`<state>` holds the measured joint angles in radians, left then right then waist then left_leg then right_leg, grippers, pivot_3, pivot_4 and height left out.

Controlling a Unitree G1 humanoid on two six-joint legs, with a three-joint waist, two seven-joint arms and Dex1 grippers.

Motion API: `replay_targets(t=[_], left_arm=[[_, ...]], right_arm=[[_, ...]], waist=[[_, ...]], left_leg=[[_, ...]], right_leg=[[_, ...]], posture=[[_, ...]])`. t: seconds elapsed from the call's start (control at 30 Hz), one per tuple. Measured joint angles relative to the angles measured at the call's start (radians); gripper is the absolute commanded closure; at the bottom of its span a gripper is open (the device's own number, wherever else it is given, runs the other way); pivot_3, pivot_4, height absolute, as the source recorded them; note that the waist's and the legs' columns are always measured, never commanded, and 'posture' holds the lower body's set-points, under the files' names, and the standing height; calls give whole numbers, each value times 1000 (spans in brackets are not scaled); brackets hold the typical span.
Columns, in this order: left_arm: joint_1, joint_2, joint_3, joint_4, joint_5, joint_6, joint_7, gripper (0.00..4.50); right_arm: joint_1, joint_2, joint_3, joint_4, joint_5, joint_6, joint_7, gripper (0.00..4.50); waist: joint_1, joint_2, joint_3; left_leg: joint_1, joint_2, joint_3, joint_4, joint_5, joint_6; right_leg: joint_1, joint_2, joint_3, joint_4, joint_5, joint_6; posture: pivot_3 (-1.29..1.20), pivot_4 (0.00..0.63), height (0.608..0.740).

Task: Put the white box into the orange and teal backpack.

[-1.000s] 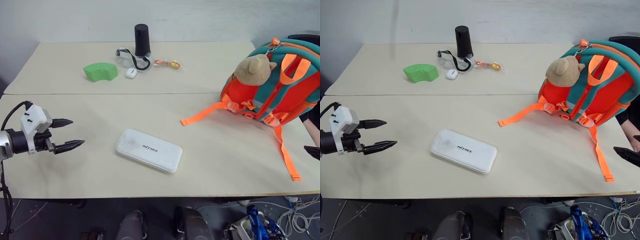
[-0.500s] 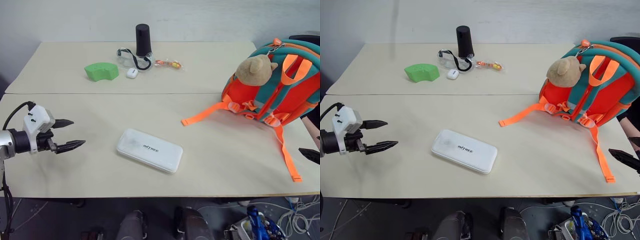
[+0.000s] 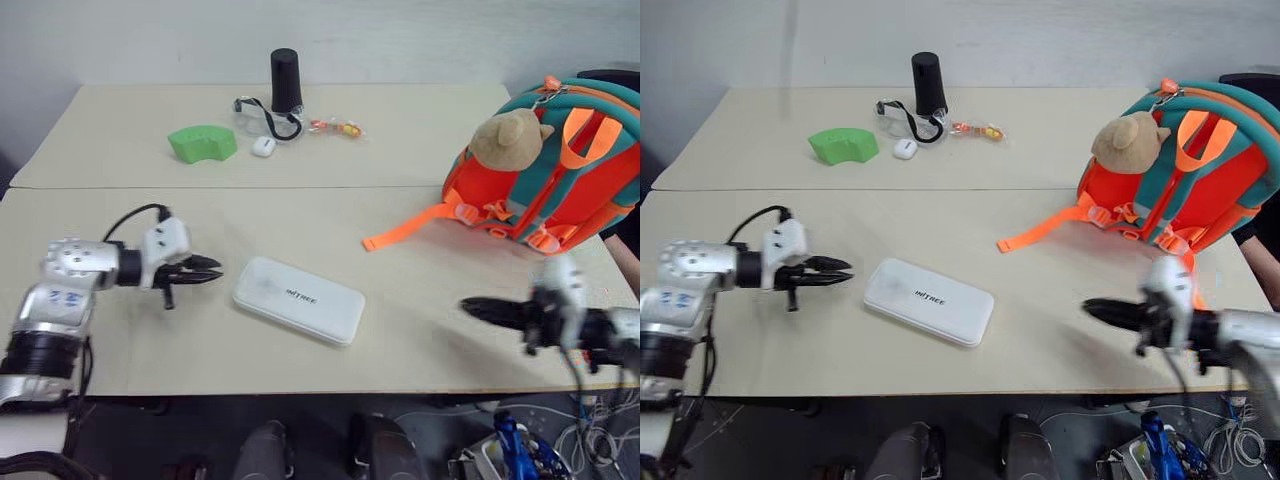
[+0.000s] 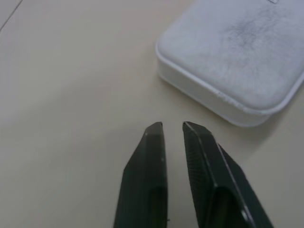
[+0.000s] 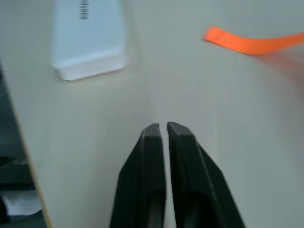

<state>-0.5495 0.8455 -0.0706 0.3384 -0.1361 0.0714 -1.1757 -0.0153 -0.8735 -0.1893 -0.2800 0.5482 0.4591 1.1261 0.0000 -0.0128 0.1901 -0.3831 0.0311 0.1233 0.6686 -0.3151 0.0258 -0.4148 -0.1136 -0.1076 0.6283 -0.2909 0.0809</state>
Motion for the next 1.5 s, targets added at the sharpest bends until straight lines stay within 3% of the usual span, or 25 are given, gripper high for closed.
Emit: replay_targets(t=[0.37,0.7,1.07,1.2,1.4,1.5], left_arm=[[6,-46,-32,-55,9,51,-42,4462],[132,-55,-28,-300,-70,203,-58,4462],[222,-58,-19,-416,-98,318,8,4462],[219,-50,24,-403,-130,433,47,3625],[140,-49,150,-425,-376,1028,120,1806],[130,-48,173,-453,-462,1221,151,856]], right_arm=[[-125,92,226,13,-154,-17,-98,4500],[-174,131,273,52,-211,-18,-139,4500],[-203,130,271,125,-251,-46,-135,4500],[-203,130,271,126,-258,-58,-125,4500],[-203,123,271,129,-259,-60,-91,4500],[-203,120,271,129,-260,-60,-81,4500]], waist=[[-1,0,0],[-1,0,0],[-1,0,0],[-2,0,0],[-2,0,0],[-2,0,0]], left_leg=[[-5,1,-1,12,-2,4],[-5,1,-3,13,-2,4],[-5,1,-3,13,-2,4],[-5,1,-3,13,-2,4],[-5,1,-4,13,-2,4],[-5,1,-4,13,-2,4]], right_leg=[[0,-1,-2,0,1,3],[0,-1,1,-1,1,3],[0,-1,2,-1,1,2],[0,-1,3,-1,1,2],[1,0,2,0,1,3],[1,0,2,1,1,3]], posture=[[0,150,740],[0,150,740],[0,150,740],[0,150,740],[0,150,740],[0,150,740]])
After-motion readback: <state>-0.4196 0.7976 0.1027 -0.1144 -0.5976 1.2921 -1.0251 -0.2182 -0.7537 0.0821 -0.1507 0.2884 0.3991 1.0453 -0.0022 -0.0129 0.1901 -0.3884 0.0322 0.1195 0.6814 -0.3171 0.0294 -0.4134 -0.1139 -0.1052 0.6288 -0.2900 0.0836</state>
